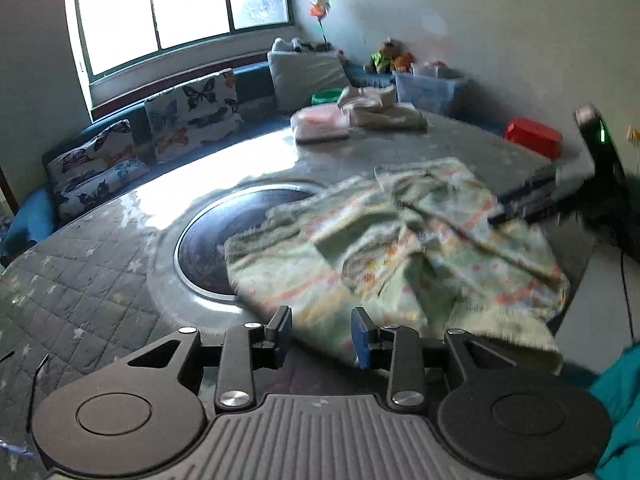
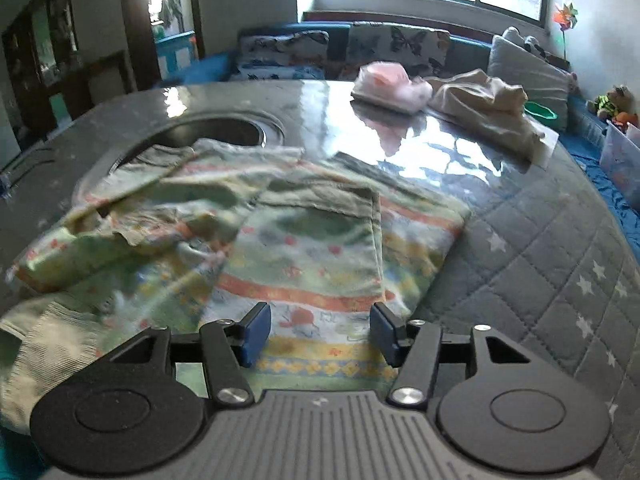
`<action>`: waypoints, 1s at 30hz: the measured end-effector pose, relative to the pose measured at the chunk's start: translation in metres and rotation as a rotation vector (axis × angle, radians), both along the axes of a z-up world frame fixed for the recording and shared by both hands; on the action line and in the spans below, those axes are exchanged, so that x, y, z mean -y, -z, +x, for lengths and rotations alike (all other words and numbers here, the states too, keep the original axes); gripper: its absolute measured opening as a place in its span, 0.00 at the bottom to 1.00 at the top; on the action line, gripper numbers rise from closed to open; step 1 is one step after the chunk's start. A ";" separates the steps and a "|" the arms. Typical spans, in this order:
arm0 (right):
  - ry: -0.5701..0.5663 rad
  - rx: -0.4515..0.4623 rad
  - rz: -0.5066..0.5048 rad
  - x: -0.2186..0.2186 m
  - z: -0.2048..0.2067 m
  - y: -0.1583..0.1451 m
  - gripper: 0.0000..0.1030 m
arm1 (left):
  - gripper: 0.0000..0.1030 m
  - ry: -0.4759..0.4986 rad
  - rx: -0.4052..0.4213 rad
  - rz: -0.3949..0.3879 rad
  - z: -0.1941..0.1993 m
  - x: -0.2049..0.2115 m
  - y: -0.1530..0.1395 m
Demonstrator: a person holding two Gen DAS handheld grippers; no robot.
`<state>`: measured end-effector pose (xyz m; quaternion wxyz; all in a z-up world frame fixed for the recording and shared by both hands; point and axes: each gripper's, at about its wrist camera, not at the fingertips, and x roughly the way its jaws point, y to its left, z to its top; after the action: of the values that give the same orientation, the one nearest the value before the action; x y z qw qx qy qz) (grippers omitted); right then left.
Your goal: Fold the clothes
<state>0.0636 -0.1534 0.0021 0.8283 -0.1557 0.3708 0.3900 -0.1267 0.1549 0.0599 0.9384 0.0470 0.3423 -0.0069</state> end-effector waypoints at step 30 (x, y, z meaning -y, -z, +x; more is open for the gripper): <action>-0.075 0.069 0.001 -0.056 0.015 0.016 0.83 | 0.33 -0.149 -0.101 -0.007 0.091 -0.018 0.079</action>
<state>0.0786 -0.0979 -0.0134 0.8255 -0.1826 0.3356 0.4155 -0.0353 0.1728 -0.0196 0.9181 0.0179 0.3915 0.0593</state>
